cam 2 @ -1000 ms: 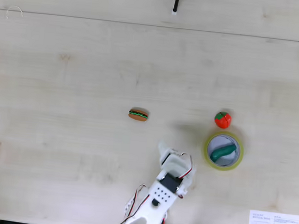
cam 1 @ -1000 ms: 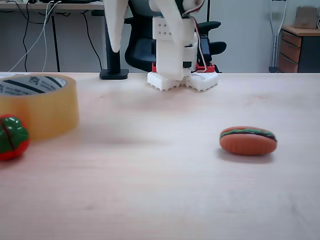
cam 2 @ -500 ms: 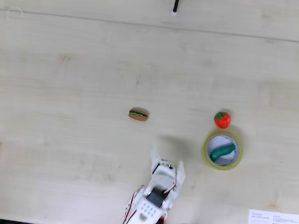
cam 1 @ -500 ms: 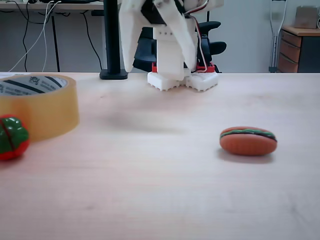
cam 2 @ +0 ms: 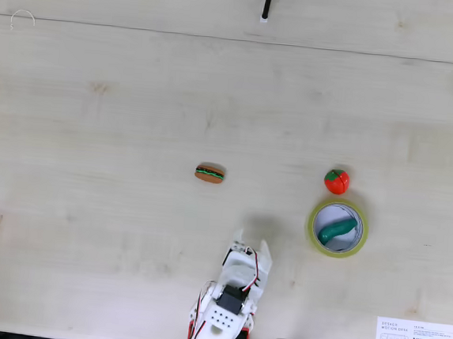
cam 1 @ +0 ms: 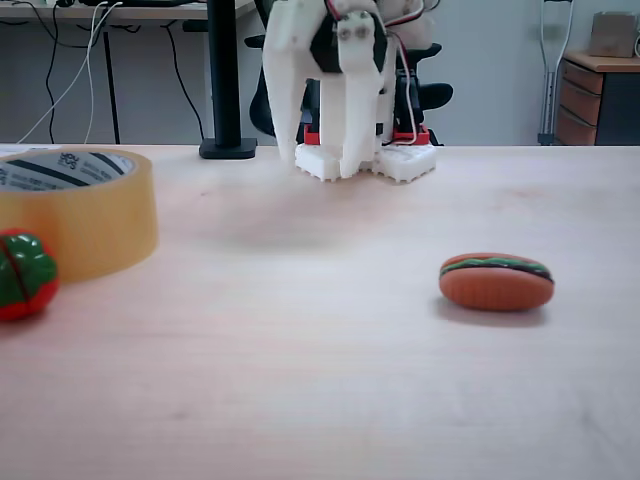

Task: Grasp a cucumber and put it in the hole.

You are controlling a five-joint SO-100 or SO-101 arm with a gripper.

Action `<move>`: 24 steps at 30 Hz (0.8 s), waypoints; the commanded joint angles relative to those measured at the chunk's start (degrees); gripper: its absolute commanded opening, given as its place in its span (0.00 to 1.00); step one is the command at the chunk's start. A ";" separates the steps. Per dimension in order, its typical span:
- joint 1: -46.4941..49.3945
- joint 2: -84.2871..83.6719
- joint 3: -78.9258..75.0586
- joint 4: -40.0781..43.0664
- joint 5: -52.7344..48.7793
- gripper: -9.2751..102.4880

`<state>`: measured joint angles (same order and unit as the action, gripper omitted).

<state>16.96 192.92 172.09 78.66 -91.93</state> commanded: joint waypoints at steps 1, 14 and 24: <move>-0.88 0.18 0.35 0.79 -0.09 0.10; -0.97 0.18 5.62 0.79 -0.26 0.08; -1.05 0.18 6.06 0.88 -0.44 0.08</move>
<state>16.35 192.92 178.07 79.28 -91.93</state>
